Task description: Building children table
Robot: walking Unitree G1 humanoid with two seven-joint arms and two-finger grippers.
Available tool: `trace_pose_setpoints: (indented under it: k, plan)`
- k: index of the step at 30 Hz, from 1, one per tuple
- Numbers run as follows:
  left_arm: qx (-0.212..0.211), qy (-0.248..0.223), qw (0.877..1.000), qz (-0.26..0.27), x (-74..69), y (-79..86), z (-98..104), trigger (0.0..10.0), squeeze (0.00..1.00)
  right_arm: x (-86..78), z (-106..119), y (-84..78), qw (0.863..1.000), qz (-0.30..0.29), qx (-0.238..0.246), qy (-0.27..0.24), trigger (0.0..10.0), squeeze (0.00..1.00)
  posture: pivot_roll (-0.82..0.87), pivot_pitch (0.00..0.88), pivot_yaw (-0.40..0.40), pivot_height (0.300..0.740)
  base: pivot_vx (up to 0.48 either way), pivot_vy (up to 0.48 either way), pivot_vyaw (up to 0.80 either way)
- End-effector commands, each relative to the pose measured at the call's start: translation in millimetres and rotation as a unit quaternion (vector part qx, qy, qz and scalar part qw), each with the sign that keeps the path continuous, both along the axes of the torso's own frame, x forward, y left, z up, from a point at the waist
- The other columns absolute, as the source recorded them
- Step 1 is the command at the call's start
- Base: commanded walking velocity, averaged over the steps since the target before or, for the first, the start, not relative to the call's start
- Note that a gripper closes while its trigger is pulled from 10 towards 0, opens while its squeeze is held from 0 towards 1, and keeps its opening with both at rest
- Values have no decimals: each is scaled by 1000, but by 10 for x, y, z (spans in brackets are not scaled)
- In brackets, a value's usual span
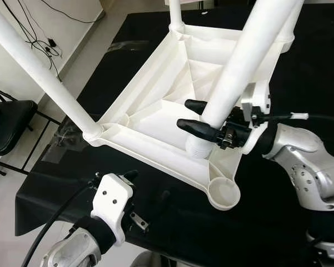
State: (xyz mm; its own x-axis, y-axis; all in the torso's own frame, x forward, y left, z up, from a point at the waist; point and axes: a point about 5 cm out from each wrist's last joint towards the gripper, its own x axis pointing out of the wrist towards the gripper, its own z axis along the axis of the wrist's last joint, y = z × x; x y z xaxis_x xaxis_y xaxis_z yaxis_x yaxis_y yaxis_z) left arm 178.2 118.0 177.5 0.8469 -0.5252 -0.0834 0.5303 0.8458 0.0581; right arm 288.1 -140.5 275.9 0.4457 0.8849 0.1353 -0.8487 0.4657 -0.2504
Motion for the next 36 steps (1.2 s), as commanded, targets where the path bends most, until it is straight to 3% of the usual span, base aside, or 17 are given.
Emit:
trace_pose_setpoints:
  k: [1, 15, 22, 36]
  plan:
    - [8, 21, 1000, 16, 14, 49, -68, 10000, 0, -14, 10, 75, 1000, 5, 0, -9, 10000, 0, -56, 271, 139, 740, -251, 0, 0]
    - [6, 18, 999, 27, 59, 45, -60, 10000, 0, 71, 30, 106, 999, -30, 10, -19, 10000, 0, -55, 270, 132, 740, -283, 0, 0]
    - [5, -17, 999, 39, 90, 97, 7, 10000, 0, 95, -20, 138, 999, -45, -2, -19, 10000, 0, -54, 271, 132, 740, 0, 0, 0]
    - [-5, 0, 997, 79, 120, 211, -28, 10000, 0, 202, -77, 157, 994, -105, -1, -4, 10000, 0, -46, 273, 131, 740, 0, 0, 0]
